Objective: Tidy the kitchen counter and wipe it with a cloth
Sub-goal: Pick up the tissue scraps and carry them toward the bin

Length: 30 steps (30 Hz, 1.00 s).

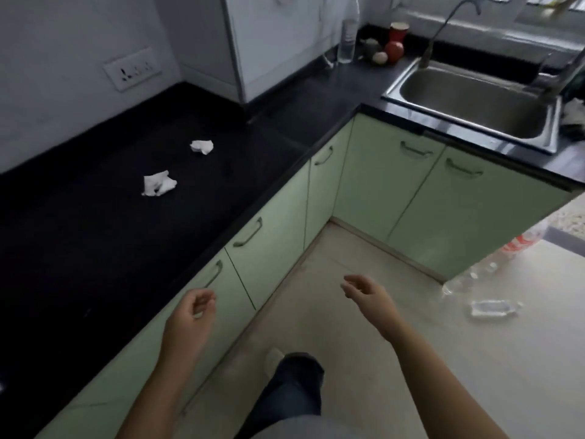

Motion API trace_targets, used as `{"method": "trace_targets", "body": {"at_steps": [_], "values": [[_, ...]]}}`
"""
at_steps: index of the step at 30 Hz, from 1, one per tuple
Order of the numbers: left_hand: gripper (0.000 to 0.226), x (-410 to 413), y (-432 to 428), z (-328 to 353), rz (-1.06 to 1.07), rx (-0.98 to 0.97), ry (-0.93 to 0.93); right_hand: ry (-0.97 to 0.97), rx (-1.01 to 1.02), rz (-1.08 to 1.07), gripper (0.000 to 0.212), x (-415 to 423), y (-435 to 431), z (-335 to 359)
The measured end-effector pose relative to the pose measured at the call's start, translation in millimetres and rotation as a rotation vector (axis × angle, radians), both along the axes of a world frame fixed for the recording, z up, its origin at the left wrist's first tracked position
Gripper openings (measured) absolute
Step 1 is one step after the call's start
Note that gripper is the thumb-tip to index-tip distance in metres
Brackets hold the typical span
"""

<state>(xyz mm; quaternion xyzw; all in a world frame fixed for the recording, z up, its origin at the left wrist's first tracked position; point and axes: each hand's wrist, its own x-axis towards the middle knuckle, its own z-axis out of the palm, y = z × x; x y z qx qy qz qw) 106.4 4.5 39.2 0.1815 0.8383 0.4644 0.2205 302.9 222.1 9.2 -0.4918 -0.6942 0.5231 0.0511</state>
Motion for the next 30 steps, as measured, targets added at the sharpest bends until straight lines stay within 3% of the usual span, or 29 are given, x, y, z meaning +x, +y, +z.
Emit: {"method": "trace_targets", "body": {"at_steps": [5, 15, 19, 23, 30], "values": [[0.018, -92.9, 48.2, 11.8, 0.174, 0.020, 0.070, 0.028, 0.073, 0.282, 0.032, -131.0, 50.8, 20.5], [0.042, -218.5, 112.1, 10.9, 0.525, -0.083, 0.222, 0.134, 0.098, 0.489, 0.029, -332.1, 154.2, 29.5], [0.034, -262.3, 134.2, 9.9, 0.567, -0.160, 0.266, 0.171, 0.138, 0.608, 0.031, -413.0, 175.3, 26.9], [0.025, -295.1, 143.7, -3.0, 0.602, -0.206, 0.194, 0.137, 0.204, 0.755, 0.034, -476.7, 178.1, 18.7], [0.024, -312.5, 142.1, -33.4, 0.519, -0.261, 0.066, 0.061, 0.418, 0.873, 0.037, -528.9, 166.4, -5.4]]}}
